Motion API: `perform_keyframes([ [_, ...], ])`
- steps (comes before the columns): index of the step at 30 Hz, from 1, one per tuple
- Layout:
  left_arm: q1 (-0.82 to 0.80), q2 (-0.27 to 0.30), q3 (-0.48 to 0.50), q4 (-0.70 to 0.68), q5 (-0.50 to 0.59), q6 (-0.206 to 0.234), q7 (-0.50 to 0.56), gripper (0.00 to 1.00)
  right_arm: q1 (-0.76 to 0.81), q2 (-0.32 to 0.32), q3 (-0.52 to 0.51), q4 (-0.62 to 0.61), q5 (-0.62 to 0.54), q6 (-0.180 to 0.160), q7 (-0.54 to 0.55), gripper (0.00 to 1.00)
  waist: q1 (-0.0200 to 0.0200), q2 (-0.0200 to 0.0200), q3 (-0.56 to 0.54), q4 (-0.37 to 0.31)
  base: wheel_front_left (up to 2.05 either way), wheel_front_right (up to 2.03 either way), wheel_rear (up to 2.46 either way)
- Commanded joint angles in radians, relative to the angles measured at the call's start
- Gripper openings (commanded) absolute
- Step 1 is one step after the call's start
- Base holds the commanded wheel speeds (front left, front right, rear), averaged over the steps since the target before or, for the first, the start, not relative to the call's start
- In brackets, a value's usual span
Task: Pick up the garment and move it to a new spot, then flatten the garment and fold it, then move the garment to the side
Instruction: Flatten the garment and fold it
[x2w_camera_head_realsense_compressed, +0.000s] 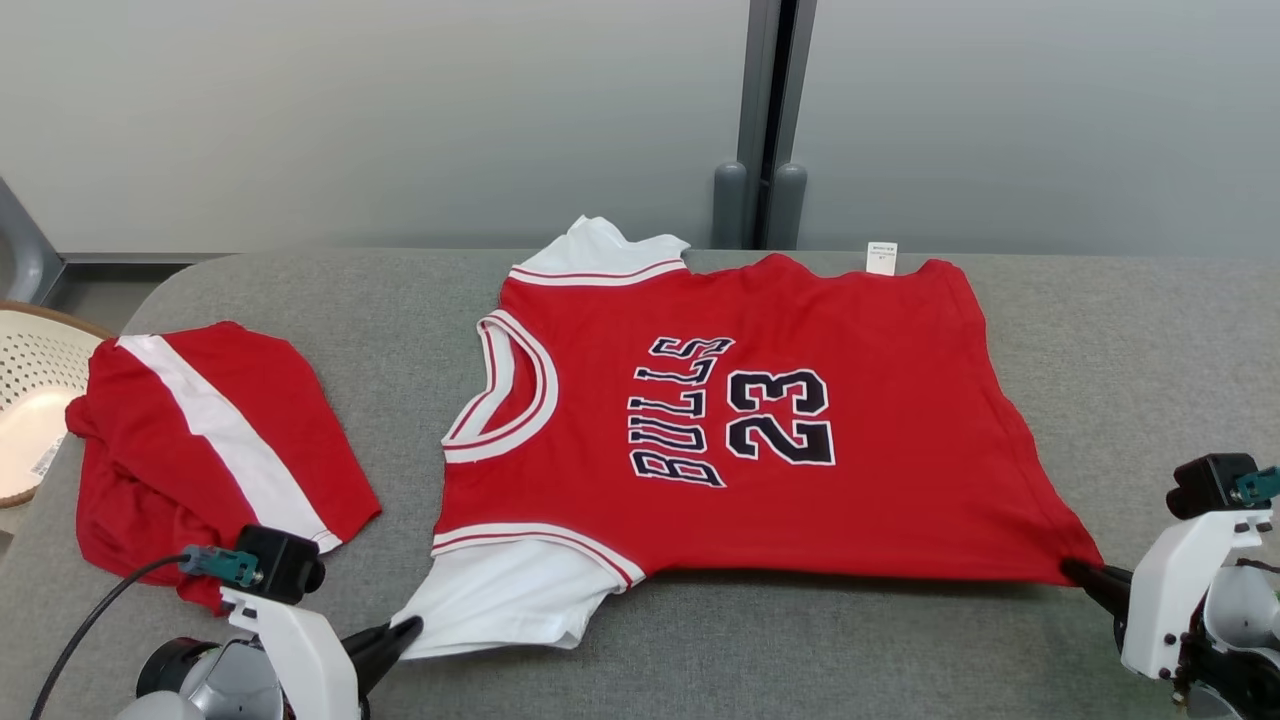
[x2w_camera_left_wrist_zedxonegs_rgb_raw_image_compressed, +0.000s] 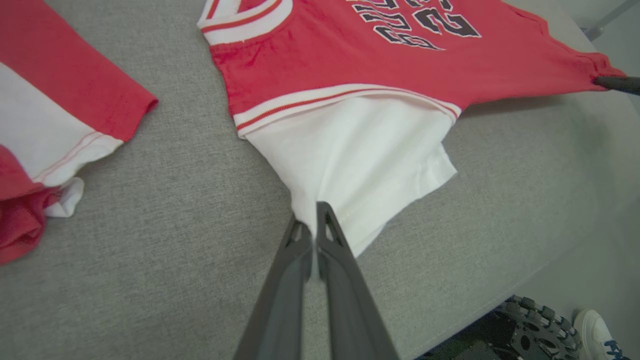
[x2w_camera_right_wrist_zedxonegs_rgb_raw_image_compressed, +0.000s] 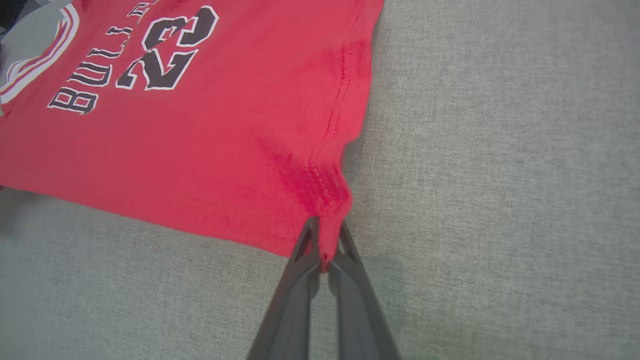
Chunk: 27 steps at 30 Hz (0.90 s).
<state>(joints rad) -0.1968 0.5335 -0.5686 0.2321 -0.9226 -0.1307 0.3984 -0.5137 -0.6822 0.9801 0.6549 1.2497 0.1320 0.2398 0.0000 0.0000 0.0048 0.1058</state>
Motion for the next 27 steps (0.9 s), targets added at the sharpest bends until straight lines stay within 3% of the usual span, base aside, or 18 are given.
perform_keyframes([
  [1, 0.017, 0.021, 0.001, -0.019, -0.010, 0.001, 0.013, 0.00, 0.017, -0.017, 0.005, -0.013, 0.013, -0.002, 0.017, 0.00, 0.0000, 0.0000, -0.006, -0.004, 0.00, 0.00, 0.00],
  [18, 0.197, 0.212, -0.007, -0.345, -0.188, 0.031, 0.262, 0.00, 0.128, -0.200, 0.051, -0.246, 0.172, -0.002, 0.334, 0.00, 0.0000, 0.0000, -0.040, -0.028, 0.00, 0.00, 0.00],
  [27, 0.131, 0.213, 0.011, -0.375, -0.141, 0.064, 0.256, 0.00, 0.074, -0.191, 0.011, -0.243, 0.145, -0.002, 0.340, 0.00, 0.0000, 0.0000, -0.026, -0.038, 0.00, 0.00, 0.00],
])
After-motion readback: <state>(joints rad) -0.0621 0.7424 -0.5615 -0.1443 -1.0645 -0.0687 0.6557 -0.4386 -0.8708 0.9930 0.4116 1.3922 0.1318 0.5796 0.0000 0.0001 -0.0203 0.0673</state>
